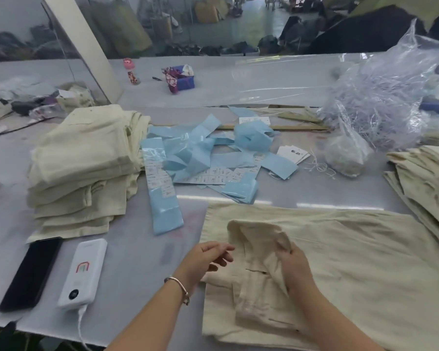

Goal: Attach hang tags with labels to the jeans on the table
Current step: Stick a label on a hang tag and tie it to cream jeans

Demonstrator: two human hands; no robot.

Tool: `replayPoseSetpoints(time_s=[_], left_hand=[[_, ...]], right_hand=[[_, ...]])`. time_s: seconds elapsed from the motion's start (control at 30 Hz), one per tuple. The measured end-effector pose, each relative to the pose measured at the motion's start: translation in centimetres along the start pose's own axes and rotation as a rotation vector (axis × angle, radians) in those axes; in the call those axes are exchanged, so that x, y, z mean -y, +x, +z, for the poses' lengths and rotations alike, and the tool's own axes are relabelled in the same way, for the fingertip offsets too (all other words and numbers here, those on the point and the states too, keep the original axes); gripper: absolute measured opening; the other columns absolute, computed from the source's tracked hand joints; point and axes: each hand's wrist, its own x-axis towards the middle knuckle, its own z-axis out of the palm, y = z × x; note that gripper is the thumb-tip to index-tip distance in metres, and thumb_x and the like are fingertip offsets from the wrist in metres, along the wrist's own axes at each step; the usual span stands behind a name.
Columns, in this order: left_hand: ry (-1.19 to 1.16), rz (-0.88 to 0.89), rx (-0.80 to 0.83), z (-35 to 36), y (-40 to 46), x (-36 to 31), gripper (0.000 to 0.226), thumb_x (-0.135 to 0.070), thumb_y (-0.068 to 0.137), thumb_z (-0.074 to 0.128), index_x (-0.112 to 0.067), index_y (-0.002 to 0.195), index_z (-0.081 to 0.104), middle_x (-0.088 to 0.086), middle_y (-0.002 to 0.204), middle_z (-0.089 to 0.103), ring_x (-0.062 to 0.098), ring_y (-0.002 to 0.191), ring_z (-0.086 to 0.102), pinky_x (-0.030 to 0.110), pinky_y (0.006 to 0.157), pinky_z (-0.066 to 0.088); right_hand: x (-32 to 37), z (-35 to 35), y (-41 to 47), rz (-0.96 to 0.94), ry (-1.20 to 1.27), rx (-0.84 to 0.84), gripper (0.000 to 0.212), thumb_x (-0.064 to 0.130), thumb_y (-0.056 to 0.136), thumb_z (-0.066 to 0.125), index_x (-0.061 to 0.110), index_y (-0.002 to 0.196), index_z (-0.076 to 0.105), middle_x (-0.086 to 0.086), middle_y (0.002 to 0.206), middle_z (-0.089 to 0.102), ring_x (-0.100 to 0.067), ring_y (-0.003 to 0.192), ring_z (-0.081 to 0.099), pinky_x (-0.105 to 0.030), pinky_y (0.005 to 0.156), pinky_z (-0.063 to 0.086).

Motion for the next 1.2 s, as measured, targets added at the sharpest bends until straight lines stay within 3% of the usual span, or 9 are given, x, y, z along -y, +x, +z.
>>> replayPoseSetpoints(time_s=[0.07, 0.13, 0.23, 0.3, 0.47, 0.63, 0.87, 1.0, 1.2], left_hand=[[-0.026, -0.029, 0.009, 0.4, 0.5, 0.0, 0.016, -0.023, 0.096, 0.057, -0.015, 0.094, 0.071, 0.002, 0.081, 0.071, 0.009, 0.066, 0.062, 0.016, 0.056, 0.044], [0.026, -0.004, 0.018, 1.5, 1.1, 0.2, 0.008, -0.022, 0.091, 0.065, -0.015, 0.094, 0.069, 0.002, 0.085, 0.07, 0.008, 0.066, 0.064, 0.017, 0.055, 0.047], [0.296, 0.137, -0.174, 3.4, 2.3, 0.8, 0.021, -0.024, 0.078, 0.079, -0.02, 0.094, 0.065, -0.001, 0.091, 0.066, 0.009, 0.074, 0.061, 0.018, 0.065, 0.048], [0.431, 0.231, -0.266, 4.0, 2.9, 1.0, 0.026, -0.024, 0.074, 0.081, -0.022, 0.093, 0.064, -0.006, 0.089, 0.066, 0.011, 0.079, 0.062, 0.022, 0.073, 0.05], [0.486, 0.433, -0.237, 5.5, 3.1, 0.4, 0.028, -0.018, 0.079, 0.076, -0.02, 0.107, 0.072, -0.022, 0.082, 0.064, -0.005, 0.079, 0.063, 0.017, 0.077, 0.051], [0.6, 0.798, -0.418, 6.7, 3.6, -2.2, 0.028, -0.015, 0.078, 0.077, -0.019, 0.105, 0.072, -0.004, 0.089, 0.06, 0.012, 0.081, 0.058, 0.021, 0.077, 0.047], [0.623, 0.689, -0.174, 5.3, 6.5, -4.9, 0.033, -0.02, 0.08, 0.077, -0.02, 0.113, 0.071, -0.011, 0.107, 0.062, 0.011, 0.106, 0.055, 0.023, 0.091, 0.044], [0.52, 0.56, -0.068, 4.9, 7.6, -5.7, 0.011, -0.01, 0.082, 0.073, -0.02, 0.088, 0.074, -0.014, 0.083, 0.07, 0.0, 0.083, 0.064, 0.016, 0.083, 0.048], [0.349, 0.396, 0.015, 4.5, 8.4, -5.6, 0.015, -0.004, 0.084, 0.071, -0.018, 0.077, 0.07, -0.008, 0.071, 0.067, -0.002, 0.065, 0.06, 0.013, 0.068, 0.046]], right_hand=[[0.2, -1.1, 0.5, 0.255, 0.291, 0.032, 0.018, 0.031, 0.092, 0.062, 0.015, 0.096, 0.069, -0.01, 0.083, 0.075, -0.023, 0.071, 0.071, -0.034, 0.055, 0.055], [0.4, -1.9, 0.8, 0.344, 0.445, 0.049, 0.029, 0.032, 0.091, 0.062, 0.007, 0.105, 0.067, -0.015, 0.089, 0.074, -0.03, 0.074, 0.072, -0.036, 0.055, 0.057], [0.3, -2.7, 1.0, 0.385, 0.57, 0.027, 0.039, 0.027, 0.093, 0.058, 0.001, 0.123, 0.06, -0.024, 0.113, 0.067, -0.039, 0.1, 0.066, -0.048, 0.078, 0.054], [0.6, -3.3, 1.0, 0.393, 0.629, 0.019, 0.042, 0.025, 0.095, 0.055, 0.0, 0.129, 0.055, -0.026, 0.122, 0.062, -0.04, 0.109, 0.061, -0.048, 0.087, 0.049], [1.4, -4.0, 1.1, 0.377, 0.656, 0.037, 0.042, 0.02, 0.097, 0.05, -0.004, 0.131, 0.051, -0.029, 0.127, 0.057, -0.037, 0.1, 0.061, -0.048, 0.092, 0.046], [1.4, -4.1, 1.2, 0.36, 0.687, 0.076, 0.034, 0.012, 0.094, 0.054, -0.001, 0.125, 0.057, -0.025, 0.119, 0.064, -0.034, 0.1, 0.067, -0.041, 0.083, 0.056], [2.0, -4.1, 1.3, 0.296, 0.679, 0.151, 0.027, 0.007, 0.093, 0.055, 0.002, 0.119, 0.061, -0.022, 0.11, 0.069, -0.032, 0.09, 0.07, -0.039, 0.075, 0.059], [2.5, -4.1, 1.3, 0.276, 0.674, 0.181, 0.02, 0.006, 0.092, 0.056, 0.005, 0.109, 0.065, -0.017, 0.098, 0.072, -0.027, 0.081, 0.072, -0.032, 0.068, 0.06], [3.1, -4.2, 1.6, 0.272, 0.637, 0.215, 0.026, 0.007, 0.092, 0.056, 0.003, 0.116, 0.063, -0.021, 0.11, 0.069, -0.031, 0.091, 0.069, -0.039, 0.082, 0.056]])
